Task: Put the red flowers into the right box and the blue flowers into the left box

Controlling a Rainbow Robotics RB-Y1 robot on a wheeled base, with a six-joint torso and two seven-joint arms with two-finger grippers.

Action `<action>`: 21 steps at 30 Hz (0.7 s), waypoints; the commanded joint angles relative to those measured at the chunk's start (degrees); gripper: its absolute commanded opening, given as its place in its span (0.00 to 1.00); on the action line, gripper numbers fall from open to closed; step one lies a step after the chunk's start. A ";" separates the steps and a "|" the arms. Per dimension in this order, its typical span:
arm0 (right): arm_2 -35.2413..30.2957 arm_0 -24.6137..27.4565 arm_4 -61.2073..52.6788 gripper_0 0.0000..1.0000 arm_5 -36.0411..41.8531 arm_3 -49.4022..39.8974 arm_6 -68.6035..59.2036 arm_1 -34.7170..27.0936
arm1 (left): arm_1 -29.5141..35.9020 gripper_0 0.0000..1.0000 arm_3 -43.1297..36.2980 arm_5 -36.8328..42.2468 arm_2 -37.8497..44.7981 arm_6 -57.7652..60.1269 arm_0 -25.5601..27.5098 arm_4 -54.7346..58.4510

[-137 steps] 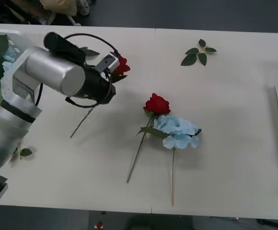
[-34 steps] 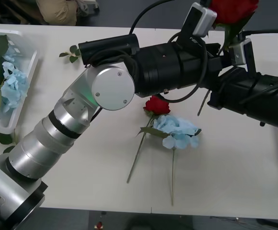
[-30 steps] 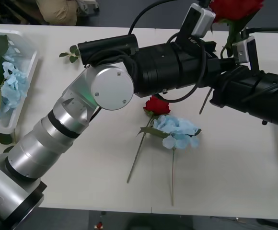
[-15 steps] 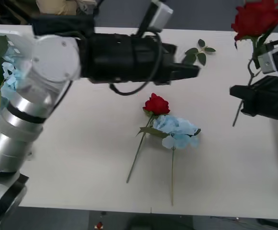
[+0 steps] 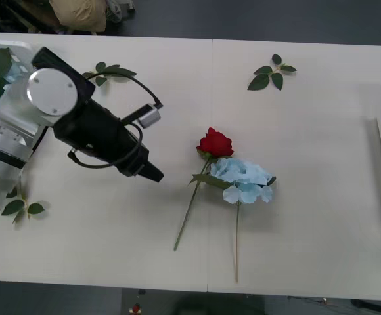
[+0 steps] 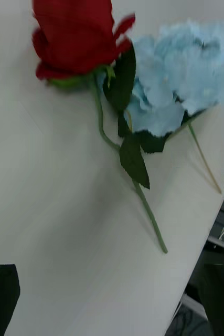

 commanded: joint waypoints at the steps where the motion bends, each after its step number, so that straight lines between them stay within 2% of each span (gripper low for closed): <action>1: 5.66 -5.99 0.44 0.00 -3.06 10.44 -1.67 -6.19 | -1.50 1.00 -3.18 -0.03 -4.17 9.36 -0.57 -3.79; 9: 12.25 -14.96 2.02 0.00 -6.40 27.66 -1.23 -8.83 | -6.86 1.00 -3.80 -7.94 -17.61 22.19 -3.73 -14.95; 15: 13.31 -15.49 3.78 0.00 -8.51 30.92 -0.79 -8.83 | -9.50 1.00 0.95 -14.45 -27.63 23.42 -7.07 -21.10; 16: 13.92 -15.49 4.30 0.05 -9.21 31.00 -0.70 -8.83 | -9.85 1.00 2.70 -15.77 -29.39 23.68 -8.04 -21.28; 18: 14.98 -15.49 4.74 0.38 -10.27 31.09 -0.70 -8.83 | -10.55 0.99 5.78 -17.44 -31.50 23.86 -9.18 -20.84; 19: 15.51 -15.57 4.92 0.55 -10.62 31.00 -0.61 -8.92 | -10.82 0.95 6.92 -17.88 -32.03 23.86 -9.45 -20.75; 20: 16.12 -15.57 5.18 0.76 -11.06 31.00 -0.44 -8.92 | -11.34 0.85 8.24 -18.14 -32.12 23.86 -9.53 -21.10; 21: 16.65 -15.57 5.10 0.89 -11.41 31.09 -0.26 -8.92 | -11.70 0.79 9.12 -18.23 -32.12 23.77 -9.53 -21.45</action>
